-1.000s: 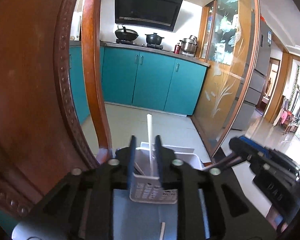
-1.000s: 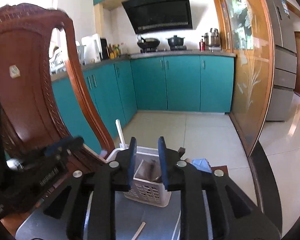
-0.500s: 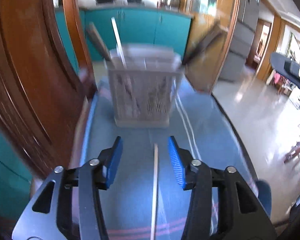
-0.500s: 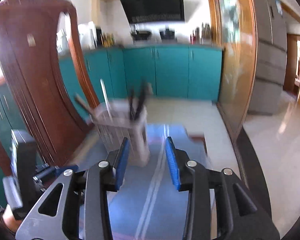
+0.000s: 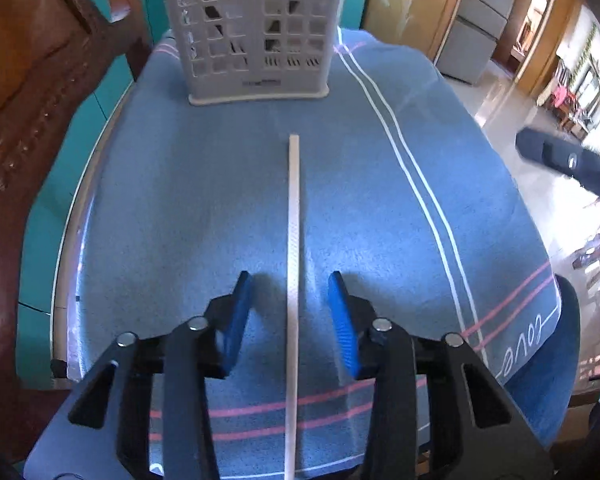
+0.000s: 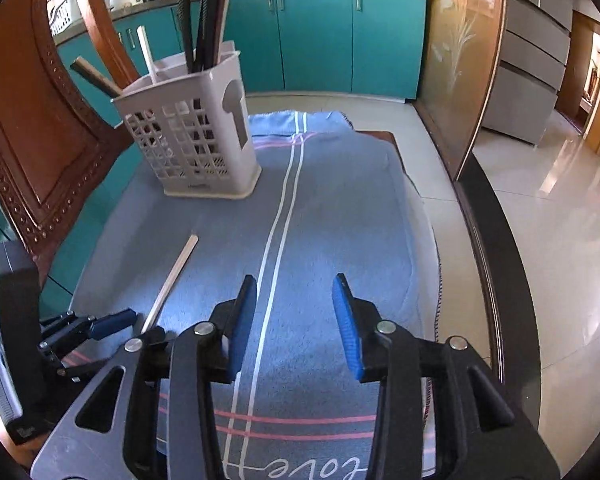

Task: Organize utensils

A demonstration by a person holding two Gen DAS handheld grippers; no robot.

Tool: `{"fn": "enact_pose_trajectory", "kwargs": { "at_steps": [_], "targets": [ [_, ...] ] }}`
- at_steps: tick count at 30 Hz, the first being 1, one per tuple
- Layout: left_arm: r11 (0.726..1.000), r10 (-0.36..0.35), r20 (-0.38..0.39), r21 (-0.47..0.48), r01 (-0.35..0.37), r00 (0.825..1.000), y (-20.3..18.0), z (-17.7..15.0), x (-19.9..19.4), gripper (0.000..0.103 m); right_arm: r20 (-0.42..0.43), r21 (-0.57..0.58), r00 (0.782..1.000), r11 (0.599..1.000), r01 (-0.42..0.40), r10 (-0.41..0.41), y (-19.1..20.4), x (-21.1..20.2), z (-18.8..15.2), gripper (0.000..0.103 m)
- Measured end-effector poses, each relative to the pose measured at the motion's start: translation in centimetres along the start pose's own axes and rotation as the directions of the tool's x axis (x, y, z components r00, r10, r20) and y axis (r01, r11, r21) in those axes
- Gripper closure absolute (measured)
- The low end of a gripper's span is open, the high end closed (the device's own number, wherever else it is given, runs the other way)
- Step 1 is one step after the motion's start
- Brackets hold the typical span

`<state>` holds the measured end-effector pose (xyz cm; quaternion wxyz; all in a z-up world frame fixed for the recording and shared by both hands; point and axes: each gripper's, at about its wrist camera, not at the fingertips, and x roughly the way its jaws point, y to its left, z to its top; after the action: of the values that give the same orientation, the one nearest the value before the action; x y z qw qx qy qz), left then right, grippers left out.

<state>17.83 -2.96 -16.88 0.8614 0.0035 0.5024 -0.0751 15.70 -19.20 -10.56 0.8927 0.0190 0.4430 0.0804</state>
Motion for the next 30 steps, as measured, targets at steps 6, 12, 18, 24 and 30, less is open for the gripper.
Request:
{"fn": "enact_pose_trajectory", "kwargs": {
  "at_steps": [6, 12, 18, 24, 30],
  "targets": [
    [0.997, -0.011, 0.001, -0.082, 0.011, 1.0, 2.8, 0.1, -0.4, 0.096, -0.03, -0.008, 1.0, 1.0, 0.001, -0.001, 0.3, 1.1, -0.2, 0.062],
    [0.992, -0.078, -0.006, -0.101, 0.077, 0.997, 2.9, -0.7, -0.8, 0.096, -0.063, -0.002, 0.998, 1.0, -0.024, 0.024, 0.6, 1.9, -0.5, 0.062],
    [0.991, -0.123, -0.004, -0.058, 0.122, 0.992, 1.6, -0.3, -0.4, 0.096, -0.074, -0.019, 0.997, 0.999, -0.031, 0.03, 1.2, 2.4, -0.4, 0.062],
    [0.99, -0.131, -0.003, -0.043, 0.131, 0.991, 0.6, -0.3, -0.2, 0.096, -0.112, 0.014, 0.988, 0.995, -0.101, 0.102, 1.9, 4.1, 0.5, 0.062],
    [0.994, -0.101, 0.011, -0.046, 0.102, 0.995, 0.2, -0.5, -0.2, 0.096, -0.166, 0.021, 0.972, 0.986, -0.165, 0.166, 4.1, 6.6, 1.4, 0.062]
  ]
}}
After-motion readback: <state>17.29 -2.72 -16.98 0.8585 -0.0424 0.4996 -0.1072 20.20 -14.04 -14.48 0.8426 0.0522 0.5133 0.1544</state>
